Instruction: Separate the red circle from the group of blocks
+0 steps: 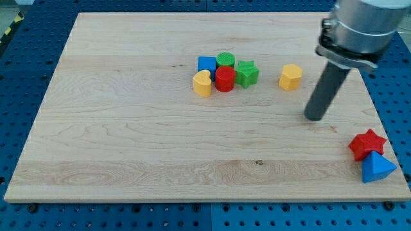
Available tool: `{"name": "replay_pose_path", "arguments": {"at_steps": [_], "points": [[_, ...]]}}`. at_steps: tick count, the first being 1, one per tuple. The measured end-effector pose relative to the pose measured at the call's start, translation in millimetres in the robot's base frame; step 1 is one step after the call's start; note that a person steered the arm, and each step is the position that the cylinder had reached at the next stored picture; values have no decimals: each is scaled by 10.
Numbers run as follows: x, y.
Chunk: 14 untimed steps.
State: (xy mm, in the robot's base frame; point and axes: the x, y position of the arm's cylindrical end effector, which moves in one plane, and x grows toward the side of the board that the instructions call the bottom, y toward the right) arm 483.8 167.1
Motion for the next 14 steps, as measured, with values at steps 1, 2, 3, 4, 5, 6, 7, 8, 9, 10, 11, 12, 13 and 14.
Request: {"name": "replay_pose_path", "arguments": {"at_steps": [1, 2, 3, 4, 5, 6, 7, 8, 9, 10, 11, 12, 13, 14], "points": [[-3, -654], [-23, -1423], [-183, -2070], [-542, -2414], [-809, -2098], [-754, -1371], [-545, -538], [-508, -433], [-536, -535], [-536, -78], [-536, 533], [-535, 584], [-536, 21], [-602, -543]]}}
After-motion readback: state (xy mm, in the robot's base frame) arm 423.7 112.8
